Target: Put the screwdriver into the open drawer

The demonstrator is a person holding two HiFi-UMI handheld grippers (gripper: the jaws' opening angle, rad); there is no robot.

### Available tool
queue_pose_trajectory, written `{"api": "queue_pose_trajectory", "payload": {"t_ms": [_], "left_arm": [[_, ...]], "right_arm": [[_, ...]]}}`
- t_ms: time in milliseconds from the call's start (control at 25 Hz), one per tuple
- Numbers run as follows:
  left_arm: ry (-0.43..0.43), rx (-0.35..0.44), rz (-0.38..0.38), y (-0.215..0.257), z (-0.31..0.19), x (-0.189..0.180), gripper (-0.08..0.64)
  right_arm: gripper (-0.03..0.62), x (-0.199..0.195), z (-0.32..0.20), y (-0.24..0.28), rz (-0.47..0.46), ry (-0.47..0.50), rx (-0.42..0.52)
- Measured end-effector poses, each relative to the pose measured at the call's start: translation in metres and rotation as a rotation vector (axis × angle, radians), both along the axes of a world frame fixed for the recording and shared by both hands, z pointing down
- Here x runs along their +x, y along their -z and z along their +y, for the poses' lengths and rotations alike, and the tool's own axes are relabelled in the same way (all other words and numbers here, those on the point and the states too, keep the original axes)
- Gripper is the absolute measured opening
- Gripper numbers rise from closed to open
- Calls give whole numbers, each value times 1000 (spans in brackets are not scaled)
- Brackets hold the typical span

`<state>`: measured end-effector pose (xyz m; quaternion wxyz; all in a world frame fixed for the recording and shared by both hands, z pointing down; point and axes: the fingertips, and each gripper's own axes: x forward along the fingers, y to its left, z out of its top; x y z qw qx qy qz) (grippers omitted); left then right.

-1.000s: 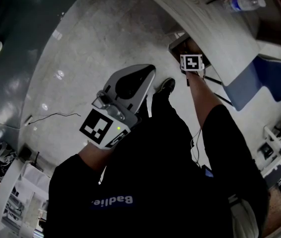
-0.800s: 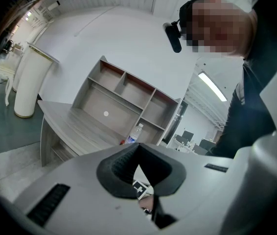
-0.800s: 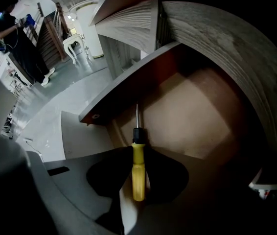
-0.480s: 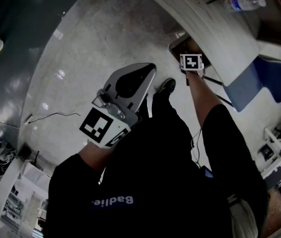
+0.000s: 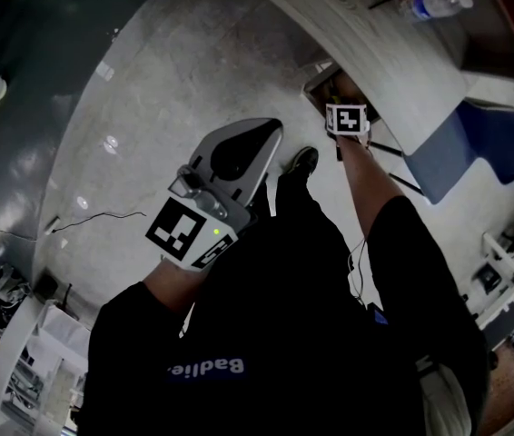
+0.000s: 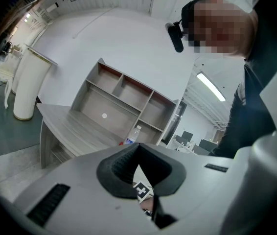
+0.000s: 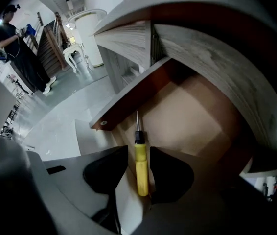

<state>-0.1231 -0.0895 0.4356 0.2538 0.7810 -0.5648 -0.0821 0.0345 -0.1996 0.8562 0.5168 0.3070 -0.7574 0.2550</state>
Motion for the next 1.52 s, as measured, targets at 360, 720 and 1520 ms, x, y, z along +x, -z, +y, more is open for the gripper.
{"api": "queue_pose_trajectory", "payload": {"t_ms": [360, 720, 1520], "left_arm": [[-9, 25, -6, 18, 3, 7, 2], [-59, 82, -6, 53, 5, 36, 2], [-211, 149, 15, 120, 27, 108, 2]], "right_arm": [[156, 13, 6, 46, -58, -26, 107], [139, 18, 25, 111, -176, -36, 140], [72, 23, 63, 310, -504, -5, 283]]}}
